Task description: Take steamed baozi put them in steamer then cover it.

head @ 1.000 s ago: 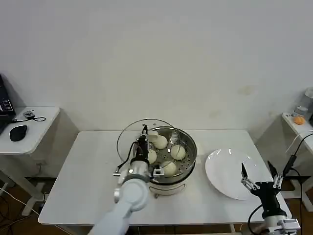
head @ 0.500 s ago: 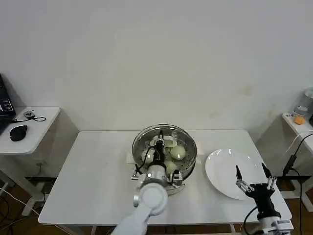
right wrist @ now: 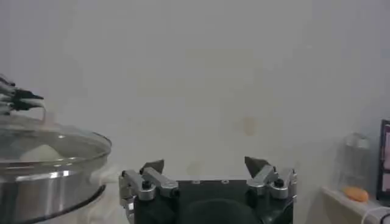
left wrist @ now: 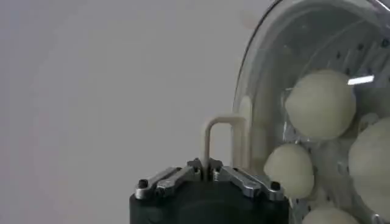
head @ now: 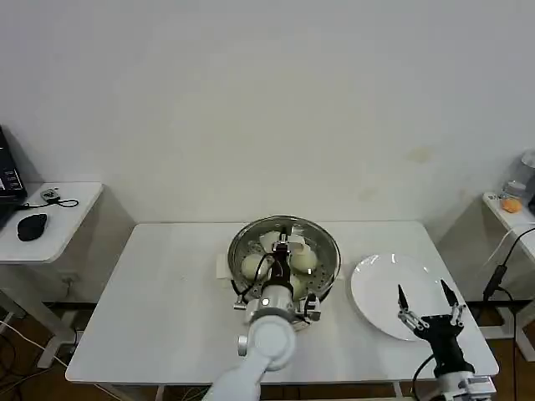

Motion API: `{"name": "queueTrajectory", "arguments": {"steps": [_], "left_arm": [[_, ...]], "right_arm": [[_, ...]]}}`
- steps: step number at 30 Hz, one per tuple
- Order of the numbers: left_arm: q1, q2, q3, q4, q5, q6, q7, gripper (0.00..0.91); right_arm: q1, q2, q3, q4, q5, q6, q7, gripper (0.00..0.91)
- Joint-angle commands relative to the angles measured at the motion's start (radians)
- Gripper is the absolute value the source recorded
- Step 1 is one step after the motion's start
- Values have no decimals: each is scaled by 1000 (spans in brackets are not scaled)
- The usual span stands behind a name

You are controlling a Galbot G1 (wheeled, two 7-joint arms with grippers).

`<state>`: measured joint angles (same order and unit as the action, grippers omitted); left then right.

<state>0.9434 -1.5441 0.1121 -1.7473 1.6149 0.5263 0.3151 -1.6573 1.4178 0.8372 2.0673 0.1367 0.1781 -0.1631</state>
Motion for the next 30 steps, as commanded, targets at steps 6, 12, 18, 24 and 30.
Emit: {"name": "queueTrajectory", "arguments": {"steps": [6,12,18,24,30], "left_arm": [[-5,-7,-16,20,10,-2,-2,0],[-4,-7,-22,24,9,-4,-2,0],[-2,-8,-25,28,9,-5,-3,0],[2,-15,-23,24,4,-5,-5,0],[3,-19,-23,23,-13,-6,-11,897]], "right_arm": [[-4,0,-10,-3,-3,3,-2,907],[-6,0,-17,-5,-8,5,-3,907],[-8,2,-23,-4,-10,7,-3,907],[-10,4,-29,-4,-15,8,-5,907],[-11,6,-33,-4,-19,10,-6,907]]}}
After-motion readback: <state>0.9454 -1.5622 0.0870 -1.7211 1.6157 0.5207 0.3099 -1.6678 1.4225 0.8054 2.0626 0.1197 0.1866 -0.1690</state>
